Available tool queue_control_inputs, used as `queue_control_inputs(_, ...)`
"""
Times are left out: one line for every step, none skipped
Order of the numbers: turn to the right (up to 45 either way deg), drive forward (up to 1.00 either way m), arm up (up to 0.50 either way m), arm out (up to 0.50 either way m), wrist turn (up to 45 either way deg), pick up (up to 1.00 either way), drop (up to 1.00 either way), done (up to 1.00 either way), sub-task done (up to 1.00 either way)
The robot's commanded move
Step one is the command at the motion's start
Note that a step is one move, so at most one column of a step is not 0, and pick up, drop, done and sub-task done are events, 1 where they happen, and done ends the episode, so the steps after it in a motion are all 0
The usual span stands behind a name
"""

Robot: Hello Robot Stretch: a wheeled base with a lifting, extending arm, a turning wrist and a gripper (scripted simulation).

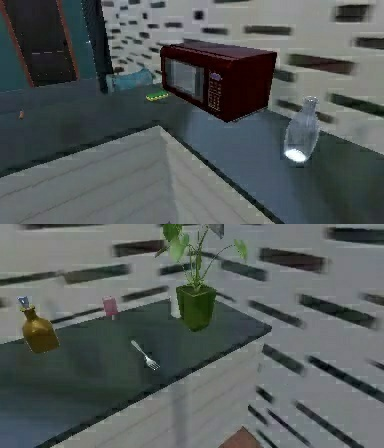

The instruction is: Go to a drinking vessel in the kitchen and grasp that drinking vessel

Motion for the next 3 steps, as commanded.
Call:
queue_control_inputs(45.0, 0.0, 0.0, 0.0, 0.0, 0.0, 0.0, 0.0, 0.0)
queue_control_inputs(6.0, 0.0, 0.0, 0.0, 0.0, 0.0, 0.0, 0.0, 0.0)
queue_control_inputs(0.0, 0.2, 0.0, 0.0, 0.0, 0.0, 0.0, 0.0, 0.0)
